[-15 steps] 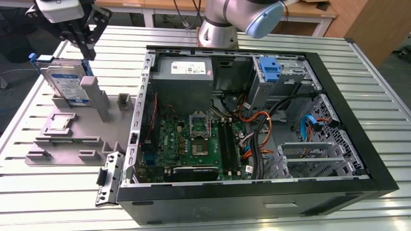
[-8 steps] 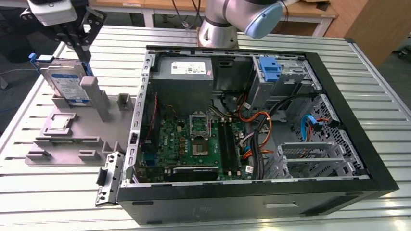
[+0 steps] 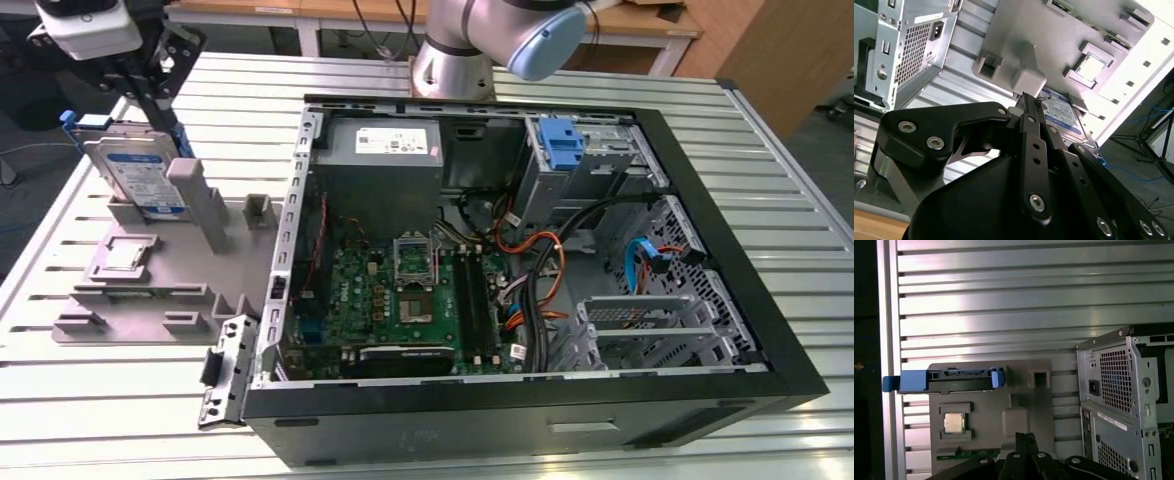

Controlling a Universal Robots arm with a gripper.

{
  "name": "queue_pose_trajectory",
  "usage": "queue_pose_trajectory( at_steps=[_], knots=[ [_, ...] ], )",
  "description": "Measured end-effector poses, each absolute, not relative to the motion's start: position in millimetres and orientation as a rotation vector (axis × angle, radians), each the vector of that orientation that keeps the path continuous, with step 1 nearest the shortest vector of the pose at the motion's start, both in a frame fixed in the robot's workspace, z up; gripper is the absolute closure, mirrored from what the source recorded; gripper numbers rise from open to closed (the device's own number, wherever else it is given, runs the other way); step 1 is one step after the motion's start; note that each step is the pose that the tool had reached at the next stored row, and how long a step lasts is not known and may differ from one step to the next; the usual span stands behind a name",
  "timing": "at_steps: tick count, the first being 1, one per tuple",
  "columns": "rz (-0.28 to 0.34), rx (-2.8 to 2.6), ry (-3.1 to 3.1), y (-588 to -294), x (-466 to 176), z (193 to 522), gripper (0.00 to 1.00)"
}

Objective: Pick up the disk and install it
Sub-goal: 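Reach for the disk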

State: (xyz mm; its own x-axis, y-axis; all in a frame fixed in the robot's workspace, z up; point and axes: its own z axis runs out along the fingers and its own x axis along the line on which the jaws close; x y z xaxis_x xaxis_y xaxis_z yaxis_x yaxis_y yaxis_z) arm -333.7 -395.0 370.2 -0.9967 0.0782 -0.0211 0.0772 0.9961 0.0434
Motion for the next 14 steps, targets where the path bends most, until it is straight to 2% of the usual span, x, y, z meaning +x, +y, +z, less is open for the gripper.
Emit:
queue_pose_trajectory(
  at_steps=[14],
  knots=[
    [0.066,0.121,3.117,-394,-350,366,0.90]
  ],
)
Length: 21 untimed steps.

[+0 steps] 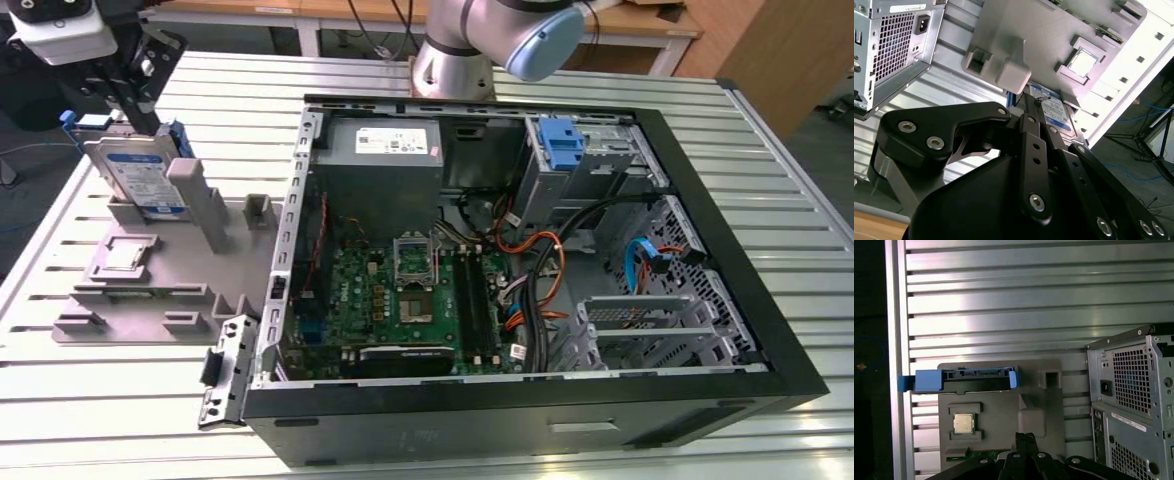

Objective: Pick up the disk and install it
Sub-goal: 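Reach for the disk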

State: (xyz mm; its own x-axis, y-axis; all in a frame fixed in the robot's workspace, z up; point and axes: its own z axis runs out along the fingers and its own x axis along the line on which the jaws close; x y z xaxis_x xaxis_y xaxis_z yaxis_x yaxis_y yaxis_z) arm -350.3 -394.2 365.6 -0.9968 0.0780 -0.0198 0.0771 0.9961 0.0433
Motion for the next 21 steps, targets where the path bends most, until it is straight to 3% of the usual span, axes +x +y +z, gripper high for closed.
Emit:
queue_pose_trajectory(
  at_steps=[21],
  knots=[
    [0.066,0.121,3.117,-391,-366,351,0.90]
  ],
)
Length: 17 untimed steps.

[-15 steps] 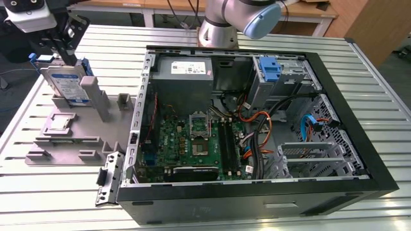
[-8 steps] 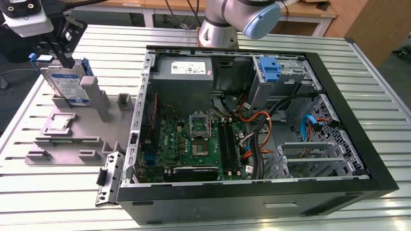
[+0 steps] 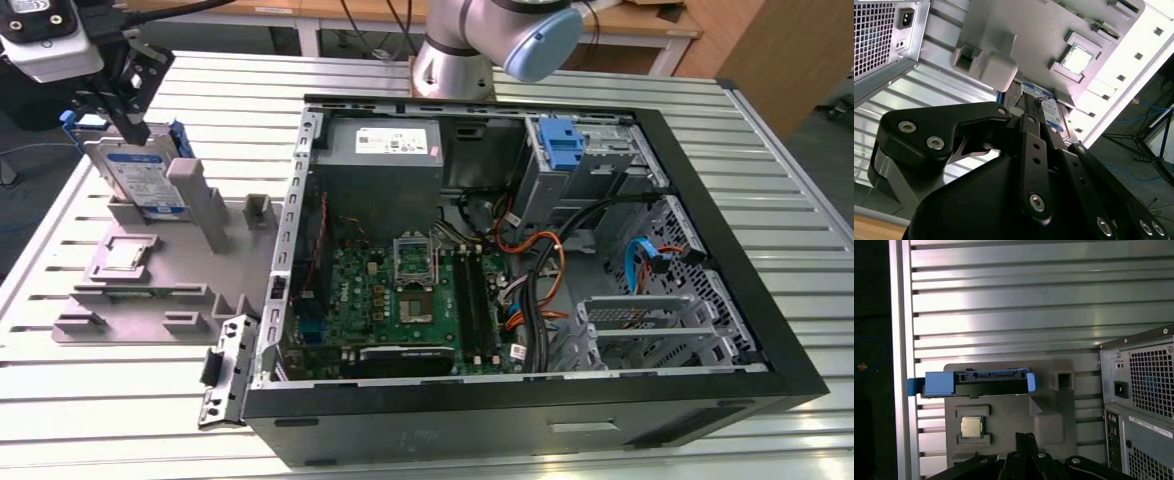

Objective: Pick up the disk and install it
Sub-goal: 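Reach for the disk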

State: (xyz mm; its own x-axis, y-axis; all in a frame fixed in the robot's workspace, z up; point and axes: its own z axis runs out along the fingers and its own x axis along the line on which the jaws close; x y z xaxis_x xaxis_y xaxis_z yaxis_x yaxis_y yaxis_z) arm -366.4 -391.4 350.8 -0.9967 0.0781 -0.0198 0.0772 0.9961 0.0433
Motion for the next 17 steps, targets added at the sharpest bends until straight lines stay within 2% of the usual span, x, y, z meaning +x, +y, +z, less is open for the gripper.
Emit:
queue_pose_trajectory(
  at_steps=[17],
  knots=[
    [0.068,0.121,3.117,-367,-375,346,0.90]
  ],
)
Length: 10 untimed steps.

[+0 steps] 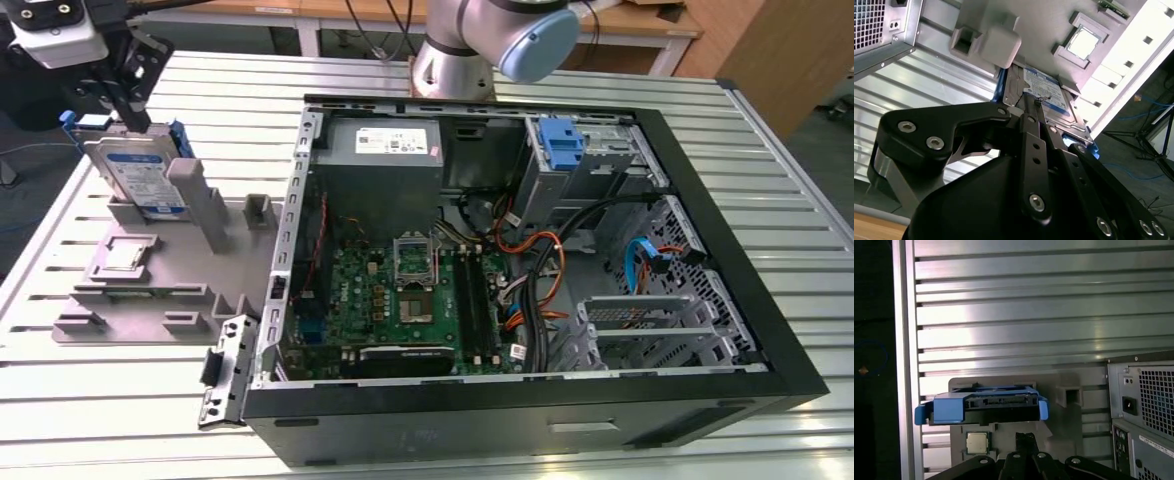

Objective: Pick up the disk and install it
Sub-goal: 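Reach for the disk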

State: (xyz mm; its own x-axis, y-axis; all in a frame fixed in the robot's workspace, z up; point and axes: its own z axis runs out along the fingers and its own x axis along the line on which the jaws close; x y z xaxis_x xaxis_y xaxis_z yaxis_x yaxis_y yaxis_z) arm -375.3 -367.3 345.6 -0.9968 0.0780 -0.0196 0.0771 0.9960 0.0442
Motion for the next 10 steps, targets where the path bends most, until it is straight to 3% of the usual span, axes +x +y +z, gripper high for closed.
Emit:
queue_pose_trajectory(
  at_steps=[10],
  knots=[
    [0.068,0.122,3.117,-353,-389,342,0.90]
  ],
)
